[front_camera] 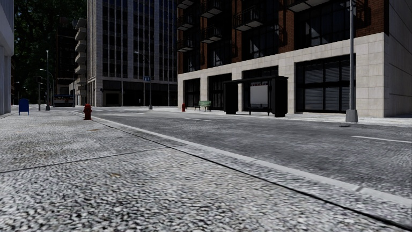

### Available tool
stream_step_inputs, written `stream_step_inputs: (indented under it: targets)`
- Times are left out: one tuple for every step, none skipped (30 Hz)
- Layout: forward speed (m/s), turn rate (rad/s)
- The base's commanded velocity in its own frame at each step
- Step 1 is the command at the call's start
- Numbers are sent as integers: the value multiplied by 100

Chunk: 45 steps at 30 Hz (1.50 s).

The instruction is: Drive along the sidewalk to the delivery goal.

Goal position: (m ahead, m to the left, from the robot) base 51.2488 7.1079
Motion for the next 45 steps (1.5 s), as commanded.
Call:
stream_step_inputs:
  targets:
    - [0,0]
    - [0,0]
    - [0,0]
    - [0,0]
    - [0,0]
    - [0,0]
    - [0,0]
    - [0,0]
    - [0,0]
    - [0,0]
    - [0,0]
    - [0,0]
    - [0,0]
    - [0,0]
    - [0,0]
    - [0,0]
    - [0,0]
    - [0,0]
    - [0,0]
    - [0,0]
    - [0,0]
    - [0,0]
    - [0,0]
    - [0,0]
    - [0,0]
    - [0,0]
    - [0,0]
    - [0,0]
    - [0,0]
    - [0,0]
    - [0,8]
    - [7,19]
    - [7,19]
    - [42,23]
    - [56,25]
    - [68,26]
    - [80,29]
    - [80,29]
    - [86,38]
    - [91,43]
    - [92,45]
    - [95,45]
    - [100,45]
    - [100,45]
    - [103,45]
